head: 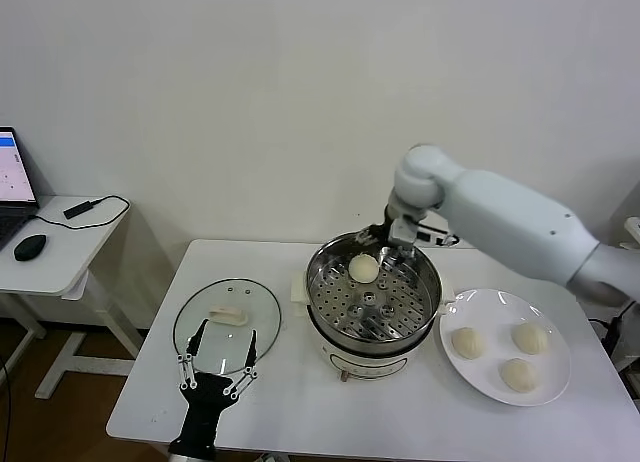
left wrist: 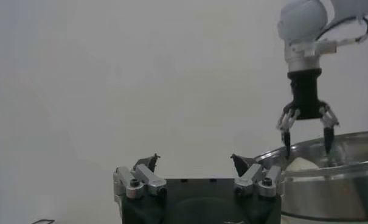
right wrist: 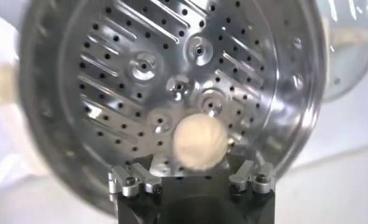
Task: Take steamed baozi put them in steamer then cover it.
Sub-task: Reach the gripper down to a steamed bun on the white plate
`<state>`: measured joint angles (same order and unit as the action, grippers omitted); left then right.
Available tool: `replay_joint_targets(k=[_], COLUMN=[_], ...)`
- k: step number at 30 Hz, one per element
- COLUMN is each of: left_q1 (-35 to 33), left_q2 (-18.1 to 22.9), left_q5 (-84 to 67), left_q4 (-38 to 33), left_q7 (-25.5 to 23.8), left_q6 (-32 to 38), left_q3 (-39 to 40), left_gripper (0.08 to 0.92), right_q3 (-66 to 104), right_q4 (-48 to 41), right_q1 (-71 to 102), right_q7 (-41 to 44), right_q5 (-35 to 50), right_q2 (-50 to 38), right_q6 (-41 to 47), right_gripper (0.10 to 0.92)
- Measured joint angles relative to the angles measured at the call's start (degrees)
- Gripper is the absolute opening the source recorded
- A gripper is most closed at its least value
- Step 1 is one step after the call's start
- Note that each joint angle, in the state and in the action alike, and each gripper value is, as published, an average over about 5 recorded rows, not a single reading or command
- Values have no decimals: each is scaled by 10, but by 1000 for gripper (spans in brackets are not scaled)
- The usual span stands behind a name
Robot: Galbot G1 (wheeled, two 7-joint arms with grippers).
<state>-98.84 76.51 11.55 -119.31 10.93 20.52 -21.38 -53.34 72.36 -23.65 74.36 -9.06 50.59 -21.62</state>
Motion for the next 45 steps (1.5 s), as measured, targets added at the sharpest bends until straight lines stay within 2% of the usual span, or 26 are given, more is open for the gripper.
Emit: replay_joint_targets(k=[7,17,27,45], left_q1=[6,11,10,9], left_q2=[-2,-4,0,1], left_q5=[1,2,3,8], left_q4=[4,9,11,23], left_q7=[0,0,0,0], left_q6=[1,5,6,10], left_q3=[7,11,8,6], left_gripper=[823,823,823,823], right_q3=[-61,-125,-112,-54], right_q4=[-13,-18,-37,-68], right_q1=[-36,-11,72,189], right_q7=[4,-28,-77,-117], right_q5=[121,201,216,191], right_q2=[-81,-170,-183,-154], right_q6=[103,184,223,240], right_gripper=[823,823,823,823])
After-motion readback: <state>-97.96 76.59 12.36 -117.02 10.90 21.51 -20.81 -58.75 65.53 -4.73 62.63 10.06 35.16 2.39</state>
